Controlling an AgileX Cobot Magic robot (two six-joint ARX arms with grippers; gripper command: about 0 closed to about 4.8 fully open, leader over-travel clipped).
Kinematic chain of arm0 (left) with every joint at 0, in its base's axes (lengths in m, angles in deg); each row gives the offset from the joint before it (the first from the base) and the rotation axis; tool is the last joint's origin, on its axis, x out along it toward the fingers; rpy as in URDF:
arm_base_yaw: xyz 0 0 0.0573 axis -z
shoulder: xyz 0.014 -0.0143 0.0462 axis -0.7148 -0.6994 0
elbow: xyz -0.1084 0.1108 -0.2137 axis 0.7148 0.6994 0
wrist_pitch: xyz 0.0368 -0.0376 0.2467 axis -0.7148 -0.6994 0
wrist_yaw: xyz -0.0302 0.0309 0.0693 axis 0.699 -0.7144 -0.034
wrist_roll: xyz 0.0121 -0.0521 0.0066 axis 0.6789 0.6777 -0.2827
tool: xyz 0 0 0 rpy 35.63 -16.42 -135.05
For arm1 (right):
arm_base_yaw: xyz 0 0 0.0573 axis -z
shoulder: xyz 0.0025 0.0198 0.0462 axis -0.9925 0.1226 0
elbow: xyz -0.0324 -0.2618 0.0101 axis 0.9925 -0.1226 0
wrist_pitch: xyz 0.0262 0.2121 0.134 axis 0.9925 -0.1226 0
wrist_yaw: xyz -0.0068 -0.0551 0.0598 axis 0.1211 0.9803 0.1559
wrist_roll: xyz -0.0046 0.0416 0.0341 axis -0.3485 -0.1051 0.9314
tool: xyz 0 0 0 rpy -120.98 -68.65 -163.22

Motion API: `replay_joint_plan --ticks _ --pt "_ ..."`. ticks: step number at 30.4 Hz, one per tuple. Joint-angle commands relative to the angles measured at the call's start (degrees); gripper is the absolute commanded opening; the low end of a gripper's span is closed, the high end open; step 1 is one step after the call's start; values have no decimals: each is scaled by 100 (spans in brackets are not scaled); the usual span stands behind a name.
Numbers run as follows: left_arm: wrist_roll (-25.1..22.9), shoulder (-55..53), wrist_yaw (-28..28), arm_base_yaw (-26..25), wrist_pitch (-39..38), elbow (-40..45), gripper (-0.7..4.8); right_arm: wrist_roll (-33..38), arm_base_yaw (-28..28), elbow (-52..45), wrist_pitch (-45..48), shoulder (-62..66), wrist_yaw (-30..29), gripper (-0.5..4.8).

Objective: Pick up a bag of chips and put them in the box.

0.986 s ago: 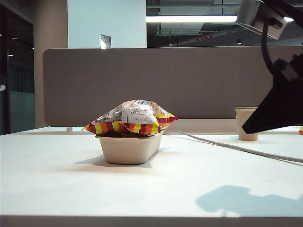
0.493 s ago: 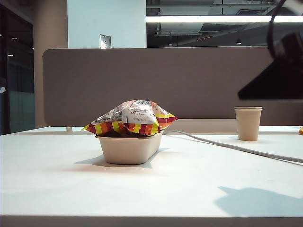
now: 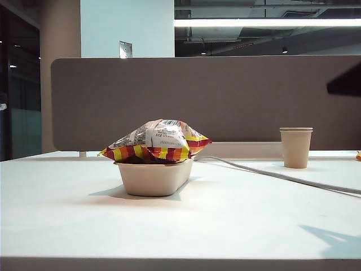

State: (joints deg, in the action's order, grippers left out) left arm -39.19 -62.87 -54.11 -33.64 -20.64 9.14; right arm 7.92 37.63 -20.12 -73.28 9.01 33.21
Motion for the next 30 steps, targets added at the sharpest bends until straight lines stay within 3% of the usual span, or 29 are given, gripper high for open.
replay_joint_plan --ticks 1,17,20,30 --pt "-4 -9 28 7 72 -4 52 9 -11 -15 -822 -378 31 -1" --pt "-118 -11 -42 7 -98 46 47 -219 -7 -15 -1445 -490 -35 -1" --pt "-492 -11 -48 7 -190 46 -6 -352 -7 -15 -1443 -240 -35 -1" --pt "-1410 -11 -273 7 -485 46 -6 -407 -7 -22 -1257 542 -39 -1"
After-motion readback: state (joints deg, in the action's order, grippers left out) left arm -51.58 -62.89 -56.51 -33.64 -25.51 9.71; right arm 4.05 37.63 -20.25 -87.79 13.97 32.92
